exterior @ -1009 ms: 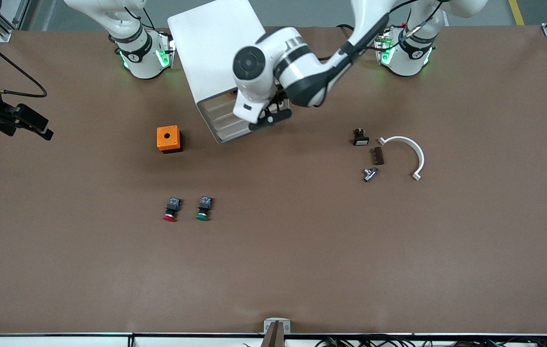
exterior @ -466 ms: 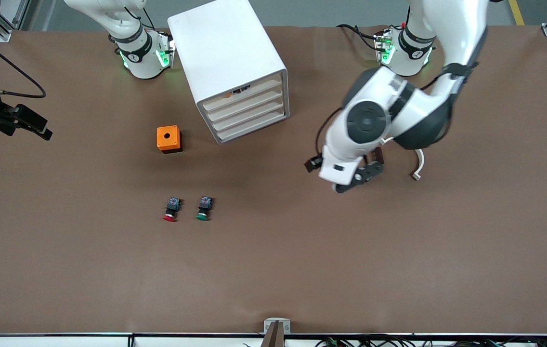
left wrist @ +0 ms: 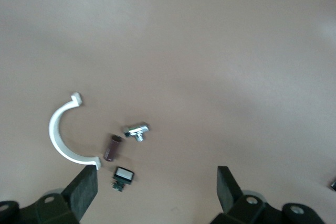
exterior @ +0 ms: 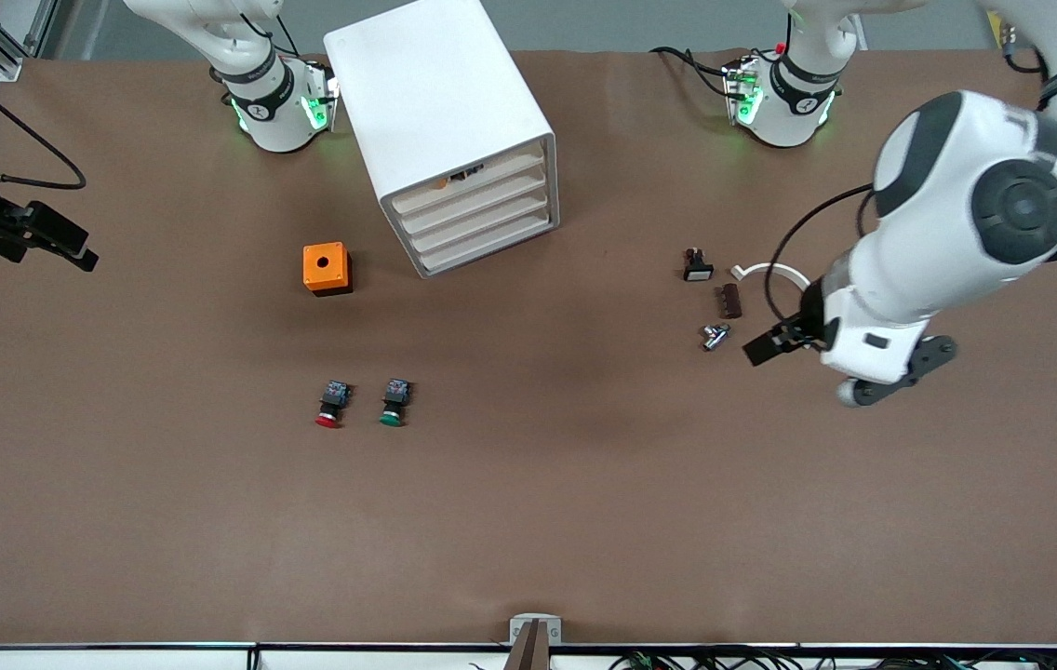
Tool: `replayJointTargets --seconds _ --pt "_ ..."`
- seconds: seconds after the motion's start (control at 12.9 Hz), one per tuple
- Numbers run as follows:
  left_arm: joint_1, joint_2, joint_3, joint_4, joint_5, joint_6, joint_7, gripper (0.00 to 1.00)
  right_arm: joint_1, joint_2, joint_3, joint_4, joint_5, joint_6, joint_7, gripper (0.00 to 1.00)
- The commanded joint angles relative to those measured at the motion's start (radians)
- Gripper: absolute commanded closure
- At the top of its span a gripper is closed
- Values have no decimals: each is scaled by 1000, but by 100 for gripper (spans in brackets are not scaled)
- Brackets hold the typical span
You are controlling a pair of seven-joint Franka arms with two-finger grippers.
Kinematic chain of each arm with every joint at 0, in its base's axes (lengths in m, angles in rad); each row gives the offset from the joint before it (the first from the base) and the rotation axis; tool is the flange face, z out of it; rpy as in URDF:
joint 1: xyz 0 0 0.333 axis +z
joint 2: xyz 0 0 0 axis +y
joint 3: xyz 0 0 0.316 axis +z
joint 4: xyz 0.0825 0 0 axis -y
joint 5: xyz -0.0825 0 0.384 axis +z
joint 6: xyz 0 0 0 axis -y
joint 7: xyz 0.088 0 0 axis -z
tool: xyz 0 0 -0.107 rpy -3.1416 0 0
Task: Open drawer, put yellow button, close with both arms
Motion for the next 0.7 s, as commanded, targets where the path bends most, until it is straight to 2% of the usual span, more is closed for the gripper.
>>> replayJointTargets --seconds 0.0,0.23,0.62 --pt "73 -61 -12 -16 16 -32 110 0 -19 -17 10 2 -10 1 -16 0" --pt "136 -115 -13 -16 14 -90 244 0 -21 -16 10 5 -8 1 -81 0" --pt "251 -198 -13 -17 11 -176 488 0 -24 -16 9 5 -3 -9 -63 0"
